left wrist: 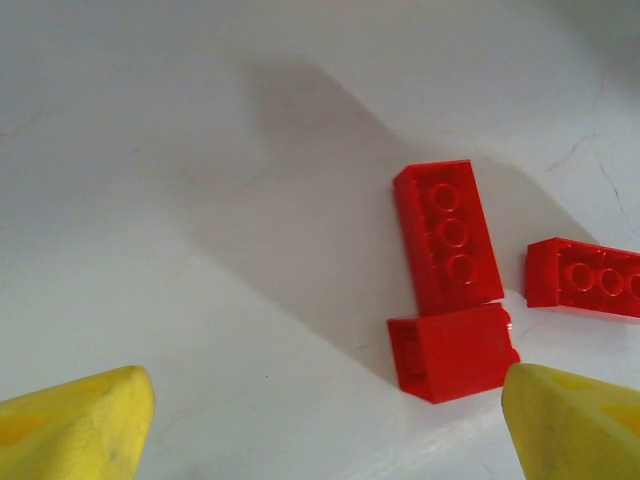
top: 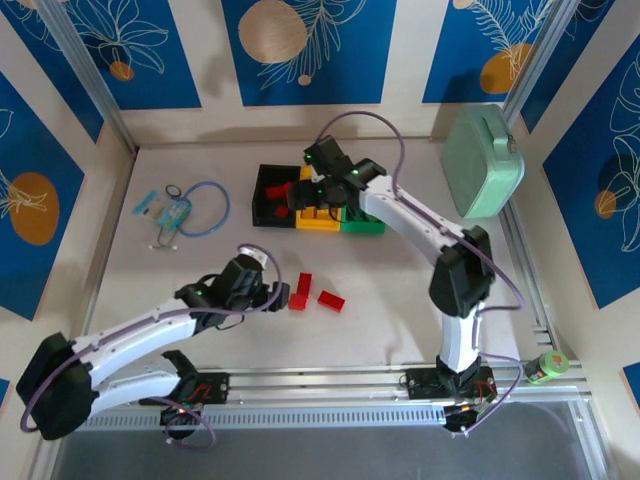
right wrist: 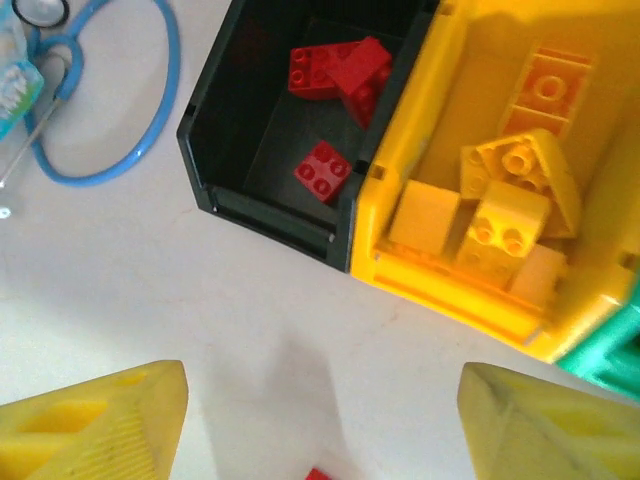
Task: Sort the legos into containers by color
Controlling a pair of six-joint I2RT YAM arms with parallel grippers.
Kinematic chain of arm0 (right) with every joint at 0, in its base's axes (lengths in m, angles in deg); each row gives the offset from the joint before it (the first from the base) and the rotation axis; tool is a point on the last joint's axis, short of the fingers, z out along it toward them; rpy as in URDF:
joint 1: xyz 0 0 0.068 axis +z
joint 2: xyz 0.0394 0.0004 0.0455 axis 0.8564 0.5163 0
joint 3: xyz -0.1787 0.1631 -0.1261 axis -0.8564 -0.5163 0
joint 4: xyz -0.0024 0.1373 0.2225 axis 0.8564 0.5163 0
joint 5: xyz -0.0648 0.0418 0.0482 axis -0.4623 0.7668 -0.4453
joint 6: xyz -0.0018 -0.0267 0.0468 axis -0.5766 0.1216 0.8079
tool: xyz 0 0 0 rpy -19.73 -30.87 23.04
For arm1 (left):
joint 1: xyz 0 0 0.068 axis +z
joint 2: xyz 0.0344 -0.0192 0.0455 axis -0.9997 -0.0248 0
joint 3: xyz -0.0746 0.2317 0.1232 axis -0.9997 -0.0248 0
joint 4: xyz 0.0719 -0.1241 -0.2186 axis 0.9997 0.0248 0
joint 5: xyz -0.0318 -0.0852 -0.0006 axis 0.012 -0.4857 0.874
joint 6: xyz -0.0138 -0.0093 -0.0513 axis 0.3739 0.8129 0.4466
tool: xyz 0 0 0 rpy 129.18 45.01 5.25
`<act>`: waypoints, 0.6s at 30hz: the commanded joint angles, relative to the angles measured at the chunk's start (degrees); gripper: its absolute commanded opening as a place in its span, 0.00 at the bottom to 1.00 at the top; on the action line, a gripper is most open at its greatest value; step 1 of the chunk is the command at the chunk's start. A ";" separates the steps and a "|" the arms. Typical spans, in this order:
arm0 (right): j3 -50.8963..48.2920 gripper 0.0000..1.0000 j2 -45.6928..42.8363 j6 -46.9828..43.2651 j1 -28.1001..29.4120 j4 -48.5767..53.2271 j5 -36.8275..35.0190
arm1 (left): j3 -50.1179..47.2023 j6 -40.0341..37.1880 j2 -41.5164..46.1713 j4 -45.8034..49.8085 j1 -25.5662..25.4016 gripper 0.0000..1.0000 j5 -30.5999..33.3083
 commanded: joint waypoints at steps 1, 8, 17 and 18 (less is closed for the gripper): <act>-7.68 0.75 -5.26 1.94 -2.74 -5.28 1.30 | 3.74 1.71 -4.73 -1.97 -3.40 0.91 4.28; -25.19 0.76 -15.52 5.07 -7.28 -10.72 3.02 | 7.18 4.20 -14.30 -3.46 -8.08 0.90 4.10; -36.02 0.75 -21.30 7.05 -9.98 -14.05 4.18 | 11.43 6.26 -22.72 -0.87 -9.44 0.79 4.27; -36.90 0.75 -21.85 7.15 -10.30 -14.39 4.25 | 11.91 6.42 -23.51 0.10 -9.46 0.79 4.32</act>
